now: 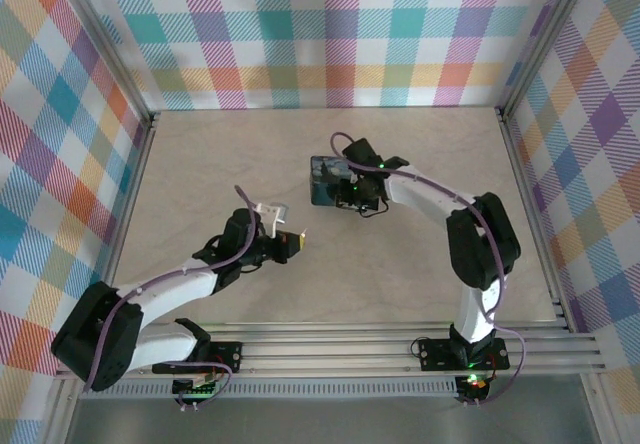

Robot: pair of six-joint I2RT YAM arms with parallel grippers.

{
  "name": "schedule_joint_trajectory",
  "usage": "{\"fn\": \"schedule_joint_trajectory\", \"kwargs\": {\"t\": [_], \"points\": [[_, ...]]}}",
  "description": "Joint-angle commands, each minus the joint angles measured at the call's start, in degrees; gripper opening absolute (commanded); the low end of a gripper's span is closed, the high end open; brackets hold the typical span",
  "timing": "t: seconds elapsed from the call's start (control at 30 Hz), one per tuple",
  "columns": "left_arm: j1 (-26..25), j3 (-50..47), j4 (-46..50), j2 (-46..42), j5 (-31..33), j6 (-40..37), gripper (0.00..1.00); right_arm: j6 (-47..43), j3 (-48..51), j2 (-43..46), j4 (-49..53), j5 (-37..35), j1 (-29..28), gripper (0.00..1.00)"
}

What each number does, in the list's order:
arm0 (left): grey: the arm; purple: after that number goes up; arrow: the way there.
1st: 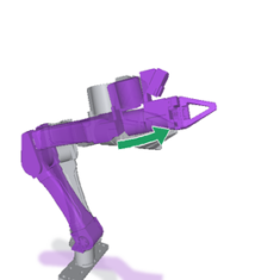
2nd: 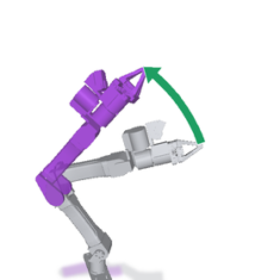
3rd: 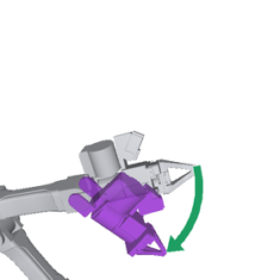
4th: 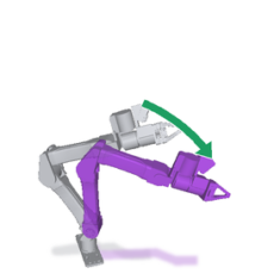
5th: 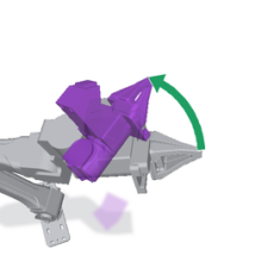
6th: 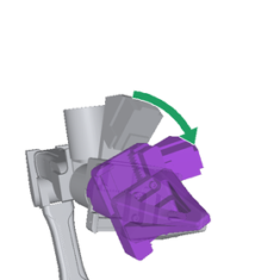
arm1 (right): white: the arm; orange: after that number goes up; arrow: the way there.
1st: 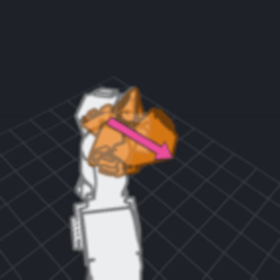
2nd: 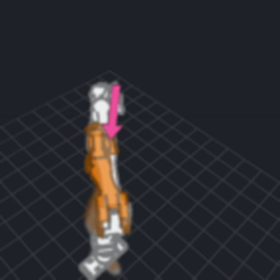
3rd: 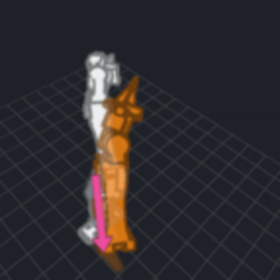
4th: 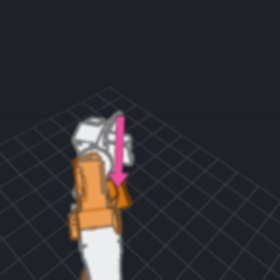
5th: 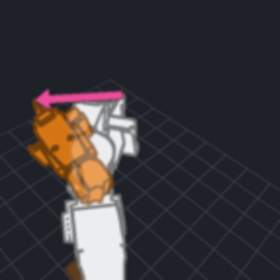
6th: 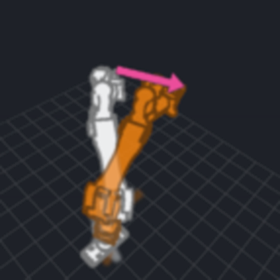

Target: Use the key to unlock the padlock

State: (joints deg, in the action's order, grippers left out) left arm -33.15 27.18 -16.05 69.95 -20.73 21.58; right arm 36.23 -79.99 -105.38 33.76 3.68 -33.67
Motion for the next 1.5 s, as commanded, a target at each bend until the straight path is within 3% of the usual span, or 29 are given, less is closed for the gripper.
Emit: {"fn": "schedule_joint_trajectory", "kwargs": {"t": [0.0,0.43,1.17,1.47], "points": [[-1.9,3.3,-4.9,2.1,-2.8,-0.7,0.0,3.5,-1.3,4.0,4.3,6.6,0.2,0.0],[-4.3,6.3,-16.8,13.0,-6.1,1.5,0.0,4.0,-10.3,-0.3,13.3,16.8,1.6,0.0],[-2.7,4.7,-32.7,21.9,-6.3,7.6,0.0,0.2,-13.3,-3.0,18.0,21.6,3.5,0.0],[-1.2,4.2,-34.5,23.2,-7.0,8.6,0.0,0.0,-13.1,-3.1,18.1,22.7,3.7,0.0]]}}
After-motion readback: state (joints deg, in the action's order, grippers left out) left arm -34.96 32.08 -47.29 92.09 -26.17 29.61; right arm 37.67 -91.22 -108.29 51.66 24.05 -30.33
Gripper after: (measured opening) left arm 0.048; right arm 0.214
